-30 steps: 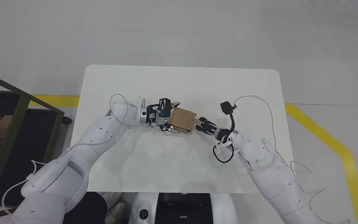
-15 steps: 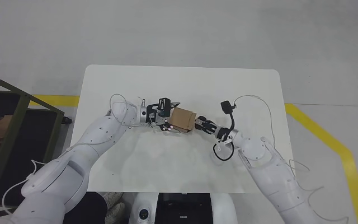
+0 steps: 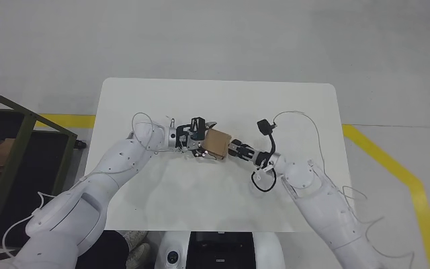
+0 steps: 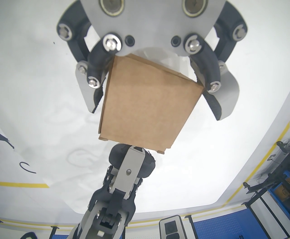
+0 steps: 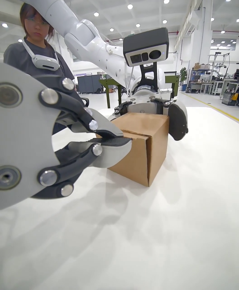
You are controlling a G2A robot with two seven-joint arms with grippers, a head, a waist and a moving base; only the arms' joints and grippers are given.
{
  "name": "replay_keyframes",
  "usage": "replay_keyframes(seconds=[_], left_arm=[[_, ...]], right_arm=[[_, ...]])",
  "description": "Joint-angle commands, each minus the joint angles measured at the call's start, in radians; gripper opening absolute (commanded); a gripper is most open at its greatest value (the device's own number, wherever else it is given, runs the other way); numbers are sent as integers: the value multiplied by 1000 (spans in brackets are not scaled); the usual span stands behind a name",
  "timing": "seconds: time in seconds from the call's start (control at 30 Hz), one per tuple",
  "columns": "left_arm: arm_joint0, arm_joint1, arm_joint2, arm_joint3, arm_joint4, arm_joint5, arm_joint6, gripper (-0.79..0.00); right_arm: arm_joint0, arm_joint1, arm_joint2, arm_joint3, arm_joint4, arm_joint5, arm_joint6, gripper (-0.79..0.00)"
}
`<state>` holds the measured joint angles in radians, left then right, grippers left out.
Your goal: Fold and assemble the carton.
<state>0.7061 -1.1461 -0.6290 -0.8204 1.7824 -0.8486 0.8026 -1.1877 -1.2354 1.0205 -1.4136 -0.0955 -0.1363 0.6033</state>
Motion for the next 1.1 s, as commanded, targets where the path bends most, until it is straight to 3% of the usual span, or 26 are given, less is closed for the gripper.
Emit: replay_keyframes(seconds=[0.0, 0.27, 0.3, 0.37, 0.43, 0.47, 0.5, 0.57, 0.7, 0.9, 1.07], left_arm=[[0, 0, 1, -1, 1, -2, -2, 0], [-1, -1, 0, 0, -2, -3, -6, 0], [-1, 0, -1, 2, -3, -3, -4, 0], [-1, 1, -3, 7, -2, -2, -2, 0], [-1, 3, -5, 10, -1, -1, 0, 0], [0, 4, -6, 10, 0, 1, 0, 0], [0, 5, -7, 10, 1, 1, 3, 0], [2, 10, -14, 8, 3, 5, 10, 0], [14, 29, -38, -11, 5, 0, 53, 0], [56, 82, -112, -81, 1, -33, 130, 0], [104, 137, -224, -167, -52, -56, 83, 0]], right_arm=[[6, -3, -6, 6, 6, -2, -3, -785], [12, -6, -12, 6, -1, -1, -17, -785], [5, -5, -5, 2, -2, -2, -23, -776], [-15, 0, 11, -8, -4, -4, -32, -686], [-37, 4, 30, -23, -4, -5, -42, -514], [-49, 7, 40, -31, -3, -8, -47, -465], [-62, 10, 53, -39, -1, -12, -57, -277], [-87, 15, 76, -58, 3, -26, -65, 0], [-118, 24, 115, -88, 2, -61, -79, 0], [-137, 30, 160, -105, 2, -143, -128, 0], [-118, 33, 199, -85, -9, -207, -180, 0]])
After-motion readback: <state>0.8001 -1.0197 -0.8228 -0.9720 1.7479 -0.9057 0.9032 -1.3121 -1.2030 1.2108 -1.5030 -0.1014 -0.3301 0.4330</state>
